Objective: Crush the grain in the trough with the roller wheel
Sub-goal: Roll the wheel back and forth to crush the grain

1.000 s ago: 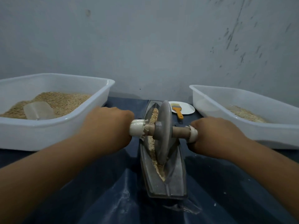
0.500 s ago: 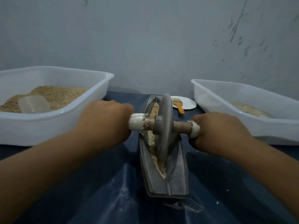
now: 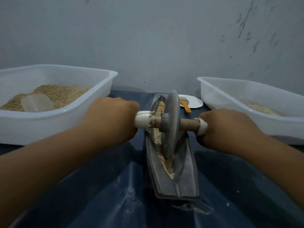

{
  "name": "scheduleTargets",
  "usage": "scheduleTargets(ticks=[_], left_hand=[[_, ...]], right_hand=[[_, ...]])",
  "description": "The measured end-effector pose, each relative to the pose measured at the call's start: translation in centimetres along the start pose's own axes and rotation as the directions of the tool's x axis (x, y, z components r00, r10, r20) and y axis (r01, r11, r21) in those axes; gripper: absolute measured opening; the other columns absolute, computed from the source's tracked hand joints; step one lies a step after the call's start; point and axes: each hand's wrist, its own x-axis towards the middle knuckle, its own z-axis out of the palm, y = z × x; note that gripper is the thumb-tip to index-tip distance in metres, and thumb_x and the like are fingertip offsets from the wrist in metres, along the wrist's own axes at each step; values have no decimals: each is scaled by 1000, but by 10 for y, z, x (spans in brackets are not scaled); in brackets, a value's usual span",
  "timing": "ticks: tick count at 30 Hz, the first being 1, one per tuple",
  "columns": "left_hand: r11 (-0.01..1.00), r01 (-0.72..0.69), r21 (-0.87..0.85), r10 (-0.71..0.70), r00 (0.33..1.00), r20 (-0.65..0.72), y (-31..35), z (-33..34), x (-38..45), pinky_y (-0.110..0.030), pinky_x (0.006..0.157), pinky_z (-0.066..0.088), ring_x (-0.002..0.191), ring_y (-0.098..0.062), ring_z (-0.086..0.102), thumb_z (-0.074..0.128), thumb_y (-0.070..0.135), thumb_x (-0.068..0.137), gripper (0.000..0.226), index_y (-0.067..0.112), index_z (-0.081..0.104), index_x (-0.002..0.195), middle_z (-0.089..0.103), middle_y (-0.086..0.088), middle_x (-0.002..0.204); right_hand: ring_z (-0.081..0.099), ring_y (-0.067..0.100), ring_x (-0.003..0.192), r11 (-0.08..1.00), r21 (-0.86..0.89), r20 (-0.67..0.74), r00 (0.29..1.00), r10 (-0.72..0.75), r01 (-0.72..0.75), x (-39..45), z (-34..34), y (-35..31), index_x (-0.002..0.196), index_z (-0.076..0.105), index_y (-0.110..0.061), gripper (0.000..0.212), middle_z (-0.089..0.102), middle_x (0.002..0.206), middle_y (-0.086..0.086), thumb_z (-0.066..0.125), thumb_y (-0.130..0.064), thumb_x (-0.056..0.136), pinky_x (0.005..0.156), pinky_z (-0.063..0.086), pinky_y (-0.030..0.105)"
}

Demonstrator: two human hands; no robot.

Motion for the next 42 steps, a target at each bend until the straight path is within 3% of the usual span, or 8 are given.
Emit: scheduleTargets(ticks=[4,8,11,16,23,32,37,42], left_hand=[[991,70,-117,-38,966,255,-1,12,32,-26,57,37,60,-14,50,64,36,73,15,29,51,73,51,9,65],[982,111,-154,-43,920,388,-1,18,52,-28,65,42,74,-19,58,66,35,73,16,32,52,80,61,6,81],[985,110,-132,-58,936,347,-1,12,40,-27,61,38,66,-16,54,64,34,73,16,31,48,76,56,8,73],[1000,-2,-4,2,996,86,0,4,18,-20,45,19,47,-4,34,64,37,72,24,31,41,67,42,10,56],[987,62,-147,3,915,404,3,5,60,-29,68,48,75,-18,60,68,34,74,17,31,54,84,60,6,79],[998,-24,-51,32,984,175,-4,9,24,-22,49,31,54,-6,47,62,39,71,22,31,42,66,49,11,60],[983,95,-155,-21,907,420,-2,13,57,-29,68,49,74,-15,60,68,35,73,17,31,57,85,62,8,79],[980,119,-160,-46,915,402,-4,16,46,-27,64,44,70,-13,58,67,37,71,16,33,54,79,61,9,76]], right_hand=[[54,14,64,997,62,154,987,36,-46,30,6,-2,66,46,-28,20,55,69,-8,61,-38,75,53,38,26],[55,18,69,996,78,145,989,39,-51,55,8,-3,66,43,-29,22,52,70,-9,63,-35,74,62,40,27],[52,13,62,995,93,124,992,31,-42,45,8,-2,65,46,-29,20,54,68,-9,64,-36,72,57,39,26],[53,10,61,994,105,113,994,5,-17,18,15,5,66,49,-31,15,56,66,-10,60,-40,70,49,34,24],[57,15,67,984,161,242,970,36,-76,52,19,6,69,48,-28,20,59,72,-7,65,-36,72,59,43,27],[53,9,58,991,132,152,988,16,-37,20,14,6,64,50,-30,15,56,64,-9,56,-43,60,47,31,23],[53,11,62,991,111,252,967,41,-71,52,11,0,69,48,-27,18,57,70,-8,63,-37,72,52,35,25],[51,9,59,996,84,215,976,20,-39,51,4,-2,68,49,-28,18,57,66,-8,65,-35,70,50,34,23]])
